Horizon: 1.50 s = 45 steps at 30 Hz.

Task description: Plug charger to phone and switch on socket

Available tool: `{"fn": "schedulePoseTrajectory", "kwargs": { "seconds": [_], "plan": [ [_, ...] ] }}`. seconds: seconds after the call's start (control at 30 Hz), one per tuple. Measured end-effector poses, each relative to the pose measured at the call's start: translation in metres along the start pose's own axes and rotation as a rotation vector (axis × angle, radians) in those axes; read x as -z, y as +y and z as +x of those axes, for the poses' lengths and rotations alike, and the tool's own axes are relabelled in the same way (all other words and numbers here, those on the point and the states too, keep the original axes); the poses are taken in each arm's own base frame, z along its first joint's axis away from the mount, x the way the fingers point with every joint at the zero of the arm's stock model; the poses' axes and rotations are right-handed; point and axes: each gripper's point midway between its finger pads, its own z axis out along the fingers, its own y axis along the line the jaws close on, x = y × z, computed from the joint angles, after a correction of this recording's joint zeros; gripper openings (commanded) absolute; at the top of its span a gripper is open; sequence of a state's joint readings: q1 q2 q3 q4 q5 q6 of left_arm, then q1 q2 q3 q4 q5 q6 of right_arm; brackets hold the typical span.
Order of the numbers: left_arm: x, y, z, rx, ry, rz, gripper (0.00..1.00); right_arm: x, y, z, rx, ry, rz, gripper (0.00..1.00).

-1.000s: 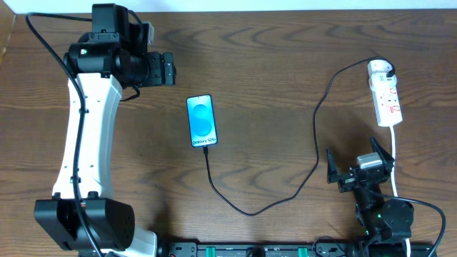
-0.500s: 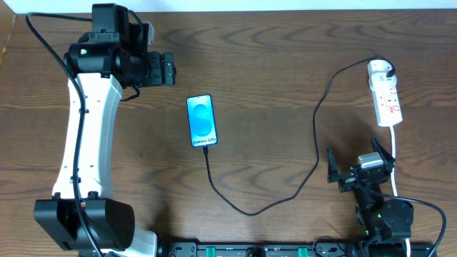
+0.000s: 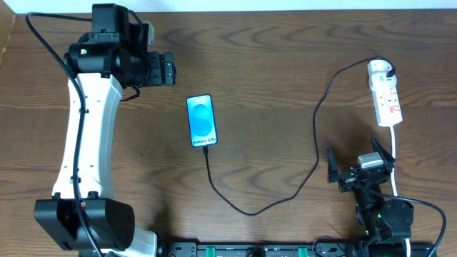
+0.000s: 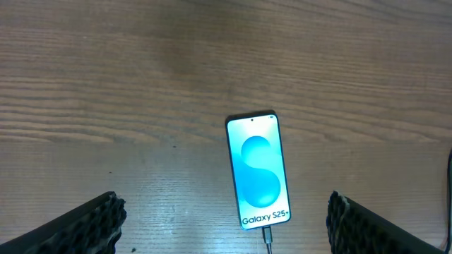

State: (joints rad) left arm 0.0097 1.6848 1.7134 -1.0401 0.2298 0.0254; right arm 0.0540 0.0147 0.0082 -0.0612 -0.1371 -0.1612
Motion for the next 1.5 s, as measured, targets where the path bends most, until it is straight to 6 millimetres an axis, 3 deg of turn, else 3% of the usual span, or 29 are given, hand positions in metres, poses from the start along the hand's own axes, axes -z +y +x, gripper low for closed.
{"fn": "schedulePoseTrajectory", "kwargs": {
  "seconds": [0.17, 0.3, 0.43, 0.5, 0.6, 0.8, 1.07, 1.5],
  "plan": [
    [0.015, -0.002, -0.002, -0.007, -0.038, -0.003, 0.93, 0.000, 0.000, 0.000, 0.000, 0.000, 0.000, 0.99],
    [0.063, -0.008, -0.006, -0.030, -0.174, -0.012, 0.93, 0.000, 0.000, 0.000, 0.000, 0.000, 0.000, 0.99],
    [0.120, -0.017, -0.008, -0.069, -0.421, -0.008, 0.93, 0.000, 0.000, 0.000, 0.000, 0.000, 0.001, 0.99],
    [0.137, -0.020, 0.001, -0.086, -0.519, -0.004, 0.93, 0.000, 0.000, 0.000, 0.000, -0.001, 0.002, 0.99],
    [0.147, -0.020, 0.022, -0.103, -0.627, -0.001, 0.93, 0.000, -0.001, 0.000, 0.000, -0.001, 0.004, 0.99],
    [0.126, -0.009, 0.073, -0.114, -0.766, -0.022, 0.93, 0.000, -0.001, 0.000, 0.000, -0.001, 0.004, 0.99],
    [0.073, 0.006, 0.119, -0.123, -0.897, -0.037, 0.93, 0.000, -0.001, 0.000, 0.000, -0.001, 0.004, 0.99],
    [0.025, 0.016, 0.164, -0.234, -0.983, -0.086, 0.93, 0.000, -0.001, 0.000, 0.000, -0.001, 0.004, 0.99]
  ]
}}
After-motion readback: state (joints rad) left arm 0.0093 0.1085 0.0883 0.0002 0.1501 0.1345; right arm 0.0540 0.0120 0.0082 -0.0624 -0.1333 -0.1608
